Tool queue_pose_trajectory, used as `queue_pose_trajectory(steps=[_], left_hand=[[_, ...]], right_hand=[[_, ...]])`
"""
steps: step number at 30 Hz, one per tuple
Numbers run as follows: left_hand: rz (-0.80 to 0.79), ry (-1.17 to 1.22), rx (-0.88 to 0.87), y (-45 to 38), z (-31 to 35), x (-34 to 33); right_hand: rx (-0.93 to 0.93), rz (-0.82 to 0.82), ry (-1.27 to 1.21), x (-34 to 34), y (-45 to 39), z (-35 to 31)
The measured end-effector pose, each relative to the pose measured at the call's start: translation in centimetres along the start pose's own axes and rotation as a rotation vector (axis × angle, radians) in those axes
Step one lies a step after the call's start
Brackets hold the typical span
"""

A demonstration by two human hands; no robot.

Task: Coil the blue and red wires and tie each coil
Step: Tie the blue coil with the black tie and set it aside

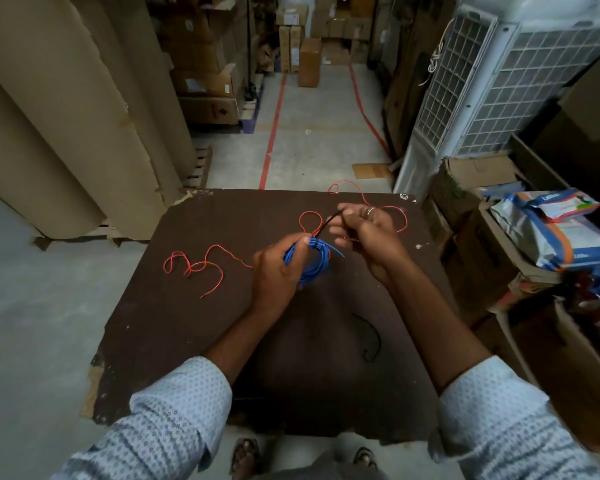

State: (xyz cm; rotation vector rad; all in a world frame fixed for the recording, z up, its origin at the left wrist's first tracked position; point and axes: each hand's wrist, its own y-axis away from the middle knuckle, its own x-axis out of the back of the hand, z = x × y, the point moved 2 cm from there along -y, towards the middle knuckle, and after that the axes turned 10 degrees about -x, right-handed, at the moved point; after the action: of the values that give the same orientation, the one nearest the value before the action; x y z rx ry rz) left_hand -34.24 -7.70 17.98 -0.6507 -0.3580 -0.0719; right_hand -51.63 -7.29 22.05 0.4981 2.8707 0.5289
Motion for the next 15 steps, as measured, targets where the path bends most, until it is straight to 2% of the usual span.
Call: queue_pose_trajectory(steps=[4, 8, 12, 15], left_hand=[[-0.025, 0.035, 0.083, 0.2, 0.0, -0.7], [-0.064, -0.017, 0.010, 0.2, 0.3, -1.9], [-0.123, -0.028, -0.057, 0.4, 0.6, -3.7], [-0.135, -0.012, -0.134, 0.4, 1.8, -5.2]], right_hand=[[0.104, -0.006, 0.221, 0.8, 0.5, 1.3], [0.201, 0.031, 0.324, 1.8, 0.3, 2.0], [0.166, 0.140, 0.345, 3.3, -0.5, 2.6], [0.079, 0.250, 0.256, 4.6, -1.2, 3.2]])
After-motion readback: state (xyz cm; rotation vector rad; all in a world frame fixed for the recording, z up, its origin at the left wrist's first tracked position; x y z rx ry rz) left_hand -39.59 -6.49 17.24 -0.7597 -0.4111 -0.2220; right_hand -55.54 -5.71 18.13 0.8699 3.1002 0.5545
